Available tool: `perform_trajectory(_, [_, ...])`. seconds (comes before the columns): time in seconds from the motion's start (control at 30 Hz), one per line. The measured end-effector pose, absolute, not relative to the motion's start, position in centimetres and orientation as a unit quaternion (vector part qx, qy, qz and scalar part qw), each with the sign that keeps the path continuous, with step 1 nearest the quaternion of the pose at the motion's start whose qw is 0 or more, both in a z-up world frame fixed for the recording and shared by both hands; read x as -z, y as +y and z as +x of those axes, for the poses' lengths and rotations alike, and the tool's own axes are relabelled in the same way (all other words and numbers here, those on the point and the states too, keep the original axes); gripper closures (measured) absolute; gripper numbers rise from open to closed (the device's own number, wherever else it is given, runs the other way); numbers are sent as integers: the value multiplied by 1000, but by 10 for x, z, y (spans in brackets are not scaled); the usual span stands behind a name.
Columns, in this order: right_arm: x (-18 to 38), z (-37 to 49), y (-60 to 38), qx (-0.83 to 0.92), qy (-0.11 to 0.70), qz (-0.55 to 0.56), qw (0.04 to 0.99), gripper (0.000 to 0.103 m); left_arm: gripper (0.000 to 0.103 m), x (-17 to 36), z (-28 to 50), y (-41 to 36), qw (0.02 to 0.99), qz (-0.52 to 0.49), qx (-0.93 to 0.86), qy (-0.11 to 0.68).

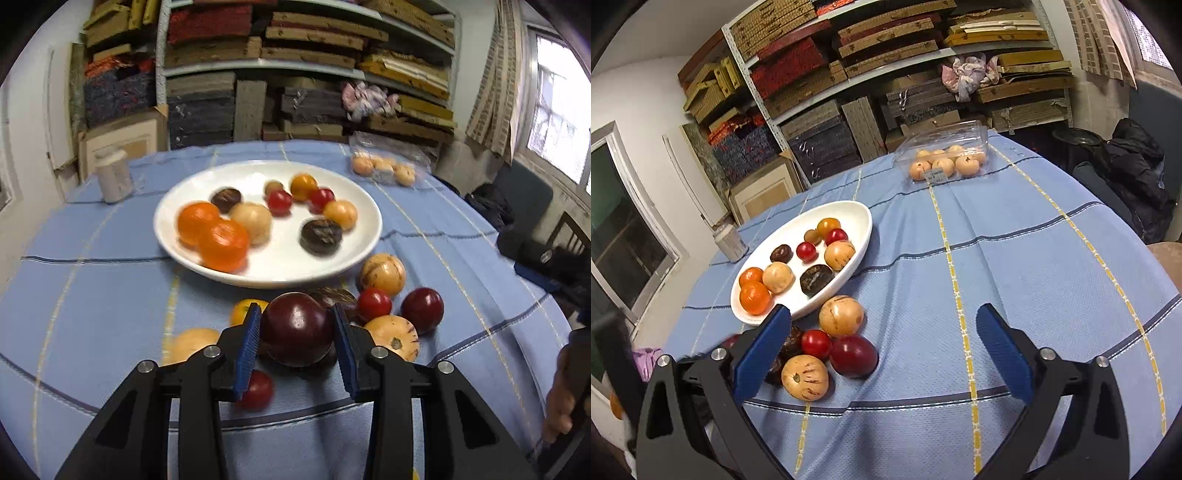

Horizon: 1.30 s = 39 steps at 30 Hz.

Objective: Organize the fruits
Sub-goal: 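Grasp the dark red plum with the left tool while the right tool grasps a red tomato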

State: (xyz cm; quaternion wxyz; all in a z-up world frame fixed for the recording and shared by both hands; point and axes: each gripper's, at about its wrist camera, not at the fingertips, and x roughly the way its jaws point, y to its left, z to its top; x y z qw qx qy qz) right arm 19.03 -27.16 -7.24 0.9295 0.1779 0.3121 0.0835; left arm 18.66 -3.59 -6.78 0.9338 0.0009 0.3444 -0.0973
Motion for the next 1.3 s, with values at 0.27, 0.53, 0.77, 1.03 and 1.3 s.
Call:
perform_trajectory(0.27, [59, 164, -218, -200, 265, 92, 939, 5, 64, 47, 133, 17, 955, -12, 25, 295])
perform_trajectory(0.53, [89, 158, -113, -308, 341, -48, 887, 36, 64, 57, 120, 51, 948, -32, -19, 316])
perform_trajectory(0.77, [108, 178, -76, -309, 378, -83, 869, 46, 64, 51, 116, 55, 948, -45, -14, 315])
perform_trajectory(1.03, [117, 196, -66, -305, 399, -80, 861, 53, 64, 48, 115, 62, 945, -65, -1, 320])
perform_trajectory(1.3, [122, 205, -66, -307, 409, -72, 857, 62, 64, 50, 117, 59, 943, -65, 4, 326])
